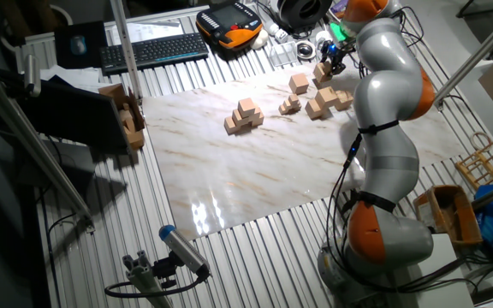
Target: Stack the blocks into a pyramid shape
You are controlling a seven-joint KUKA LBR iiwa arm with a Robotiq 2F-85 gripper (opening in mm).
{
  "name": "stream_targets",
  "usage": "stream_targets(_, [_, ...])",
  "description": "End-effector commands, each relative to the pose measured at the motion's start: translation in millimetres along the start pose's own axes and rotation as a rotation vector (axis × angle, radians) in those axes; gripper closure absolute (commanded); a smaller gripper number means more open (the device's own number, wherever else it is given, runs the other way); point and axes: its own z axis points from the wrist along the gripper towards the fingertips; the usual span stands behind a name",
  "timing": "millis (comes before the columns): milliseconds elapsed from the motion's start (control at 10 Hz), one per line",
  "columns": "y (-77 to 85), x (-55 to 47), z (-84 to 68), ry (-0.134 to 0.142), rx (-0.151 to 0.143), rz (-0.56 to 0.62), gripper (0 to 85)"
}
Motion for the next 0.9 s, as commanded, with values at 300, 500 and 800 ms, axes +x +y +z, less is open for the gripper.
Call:
stream_targets(300, [-11.1, 0.2, -22.0, -0.011, 0.013, -0.008, 85.0])
stream_targets(500, [-16.9, 1.5, -25.8, -0.016, 0.011, -0.005, 85.0])
stream_targets(800, [-18.7, 1.6, -26.2, -0.039, 0.000, -0.023, 85.0])
